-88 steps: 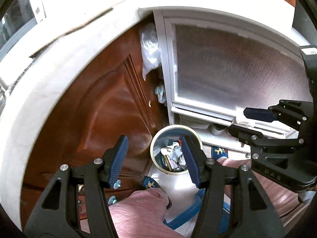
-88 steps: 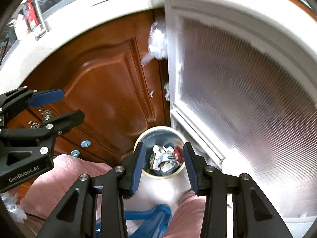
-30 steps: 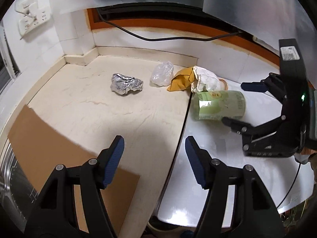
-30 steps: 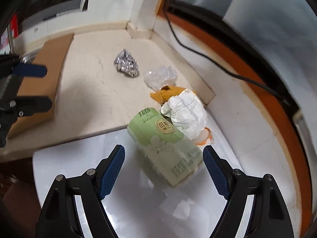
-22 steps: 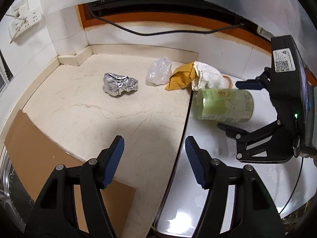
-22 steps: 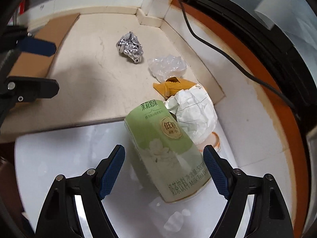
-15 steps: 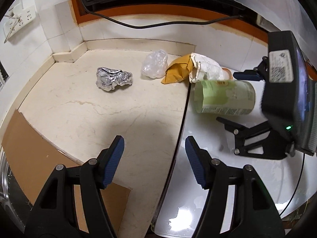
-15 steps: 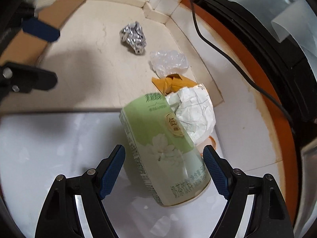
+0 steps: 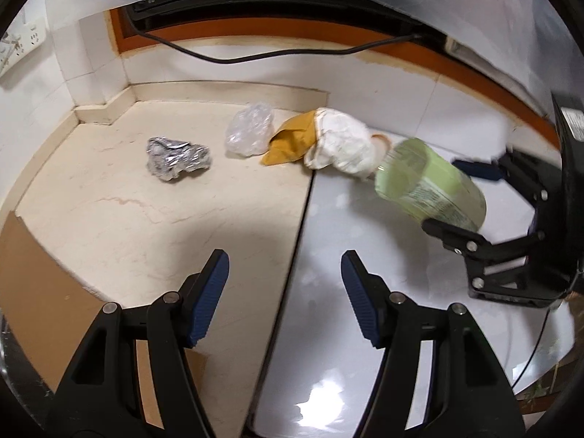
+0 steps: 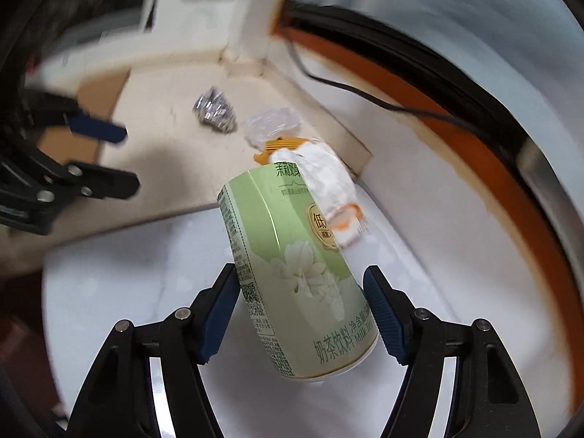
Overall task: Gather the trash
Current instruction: 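Grasp the green milk-tea can with the right tool, then grasp the orange-labelled cup with the left tool while the right lifts the can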
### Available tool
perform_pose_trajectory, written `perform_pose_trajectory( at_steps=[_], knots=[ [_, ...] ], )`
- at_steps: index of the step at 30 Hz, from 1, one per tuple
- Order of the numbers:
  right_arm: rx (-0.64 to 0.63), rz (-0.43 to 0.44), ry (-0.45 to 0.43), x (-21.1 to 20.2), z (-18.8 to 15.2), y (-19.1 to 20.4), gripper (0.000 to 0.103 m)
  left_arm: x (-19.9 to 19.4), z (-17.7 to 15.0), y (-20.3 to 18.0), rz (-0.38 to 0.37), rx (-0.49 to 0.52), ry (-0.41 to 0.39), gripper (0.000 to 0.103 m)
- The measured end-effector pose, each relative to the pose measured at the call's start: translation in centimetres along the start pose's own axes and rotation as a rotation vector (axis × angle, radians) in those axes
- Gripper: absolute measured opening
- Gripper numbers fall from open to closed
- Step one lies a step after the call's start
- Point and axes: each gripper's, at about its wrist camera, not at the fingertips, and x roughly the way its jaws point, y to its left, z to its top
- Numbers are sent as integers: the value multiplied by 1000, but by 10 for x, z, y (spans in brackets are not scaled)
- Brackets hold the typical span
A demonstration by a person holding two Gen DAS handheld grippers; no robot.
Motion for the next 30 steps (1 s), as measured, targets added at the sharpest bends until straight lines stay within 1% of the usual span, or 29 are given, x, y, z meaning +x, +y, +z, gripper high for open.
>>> perform_pose_trajectory(
  at_steps=[2,3,6,8,10,13,16,20,24,25,28,30],
  knots=[
    [88,4,-17,-8,-9,-14,70,2,3,-3,-25,-10,-3,61],
    [154,2,-25,-11,-15,-25,70,4,5,-5,-37,-13,-4,61],
    [321,-14,-40,-16,-28,-51,70,12,10,-15,-51,-13,-6,61],
    [412,-21,-59,-19,-36,-65,69,19,16,-21,-66,-17,-4,61],
    [460,-31,-78,-20,-40,-73,69,25,22,-26,-84,-26,-5,61],
    [513,-34,-107,-21,-45,-83,69,36,30,-36,-113,-43,-14,61],
    [554,-11,-116,-21,-51,-90,69,44,38,-48,-158,-42,-24,61],
    [538,-3,-114,-17,-53,-91,69,51,48,-63,-194,-24,-67,61],
    [525,4,-112,-8,-52,-90,69,58,54,-83,-170,49,-132,61],
    [528,4,-112,-7,-53,-91,69,61,54,-88,-160,68,-142,59],
    [543,12,-112,2,-50,-95,69,74,56,-103,-129,121,-146,48],
    [550,22,-118,1,-53,-97,69,83,56,-113,-101,158,-142,45]
  ],
)
